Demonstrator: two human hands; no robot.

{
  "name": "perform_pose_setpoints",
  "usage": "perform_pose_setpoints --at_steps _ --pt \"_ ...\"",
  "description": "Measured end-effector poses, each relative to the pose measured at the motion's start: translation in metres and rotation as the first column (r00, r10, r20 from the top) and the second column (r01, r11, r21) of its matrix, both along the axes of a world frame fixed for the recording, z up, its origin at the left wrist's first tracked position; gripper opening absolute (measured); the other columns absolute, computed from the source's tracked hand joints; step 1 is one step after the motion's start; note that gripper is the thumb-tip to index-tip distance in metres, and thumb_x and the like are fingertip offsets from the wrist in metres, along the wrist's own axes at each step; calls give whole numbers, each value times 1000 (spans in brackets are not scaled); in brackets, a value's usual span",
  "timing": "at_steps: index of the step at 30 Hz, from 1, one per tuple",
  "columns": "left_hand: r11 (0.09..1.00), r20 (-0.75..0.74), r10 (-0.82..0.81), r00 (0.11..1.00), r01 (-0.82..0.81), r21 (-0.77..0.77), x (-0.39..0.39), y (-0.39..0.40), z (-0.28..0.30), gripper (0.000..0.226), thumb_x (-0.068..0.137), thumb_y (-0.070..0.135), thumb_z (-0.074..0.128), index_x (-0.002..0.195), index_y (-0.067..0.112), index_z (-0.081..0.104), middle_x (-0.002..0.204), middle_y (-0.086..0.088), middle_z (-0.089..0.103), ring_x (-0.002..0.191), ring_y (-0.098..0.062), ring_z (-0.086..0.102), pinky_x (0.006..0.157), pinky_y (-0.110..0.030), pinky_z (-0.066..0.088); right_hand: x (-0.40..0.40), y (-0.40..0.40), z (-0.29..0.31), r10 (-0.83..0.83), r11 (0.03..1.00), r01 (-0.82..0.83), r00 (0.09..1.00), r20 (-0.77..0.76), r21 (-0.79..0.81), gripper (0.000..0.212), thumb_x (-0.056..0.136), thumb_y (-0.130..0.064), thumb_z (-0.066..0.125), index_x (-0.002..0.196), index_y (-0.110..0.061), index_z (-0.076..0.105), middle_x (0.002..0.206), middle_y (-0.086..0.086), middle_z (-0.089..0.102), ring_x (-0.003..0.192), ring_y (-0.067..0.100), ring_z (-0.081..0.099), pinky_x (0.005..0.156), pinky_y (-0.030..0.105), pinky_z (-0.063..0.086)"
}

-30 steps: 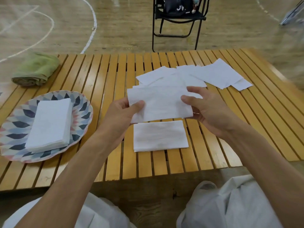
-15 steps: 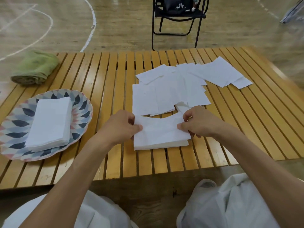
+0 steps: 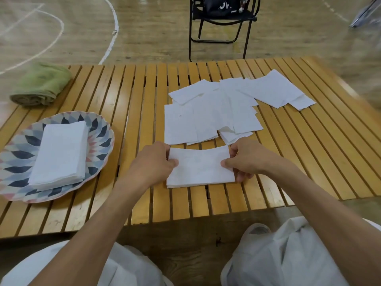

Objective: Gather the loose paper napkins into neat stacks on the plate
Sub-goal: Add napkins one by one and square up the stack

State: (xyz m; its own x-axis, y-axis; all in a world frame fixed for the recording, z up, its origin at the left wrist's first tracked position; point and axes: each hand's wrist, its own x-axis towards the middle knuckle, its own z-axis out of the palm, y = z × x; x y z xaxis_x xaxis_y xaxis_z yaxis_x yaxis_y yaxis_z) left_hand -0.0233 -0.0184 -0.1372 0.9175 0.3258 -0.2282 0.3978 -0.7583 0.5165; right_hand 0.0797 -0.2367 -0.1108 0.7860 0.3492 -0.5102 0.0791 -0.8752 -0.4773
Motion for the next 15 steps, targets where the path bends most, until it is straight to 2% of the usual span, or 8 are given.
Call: perform_pose_setpoints --at_steps 6,8,10,12,15 --pt "996 -32 20 999 -18 85 -1 -2 -4 24 87 38 70 99 25 54 87 9 58 73 -7 56 60 -24 50 -1 -2 -4 7 999 -4 998 67 -45 19 90 -29 72 86 -14 61 66 5 73 51 17 71 45 22 50" --pt "985 22 43 999 -46 165 -2 -2 -3 36 83 42 74 99 27 46 85 11 53 71 -5 53 56 -25 48 0 -3 -4 33 996 -20 985 167 -82 22 89 -31 72 84 -15 59 73 4 70 59 18 69 51 25 49" --pt "975 138 21 990 -51 217 -3 -3 -1 41 81 40 76 100 29 42 84 14 48 70 -4 50 56 -25 46 0 -4 -3 62 998 -50 956 287 -50 21 87 -32 73 81 -19 57 79 -1 65 69 13 62 57 25 44" --pt "981 215 -81 973 40 192 -3 -7 2 35 82 34 76 100 32 45 87 16 47 74 -2 51 61 -22 46 -2 -4 -1 105 992 -121 945 310 30 18 86 -30 74 82 -23 58 80 -6 62 72 8 58 59 22 41" --pt "965 178 -251 951 233 117 -2 -18 5 23 87 29 72 99 37 55 96 18 50 82 -1 52 68 -14 40 -5 0 -6 236 970 -244 945 225 7 17 87 -30 74 89 -30 57 85 -12 56 76 5 55 61 21 39"
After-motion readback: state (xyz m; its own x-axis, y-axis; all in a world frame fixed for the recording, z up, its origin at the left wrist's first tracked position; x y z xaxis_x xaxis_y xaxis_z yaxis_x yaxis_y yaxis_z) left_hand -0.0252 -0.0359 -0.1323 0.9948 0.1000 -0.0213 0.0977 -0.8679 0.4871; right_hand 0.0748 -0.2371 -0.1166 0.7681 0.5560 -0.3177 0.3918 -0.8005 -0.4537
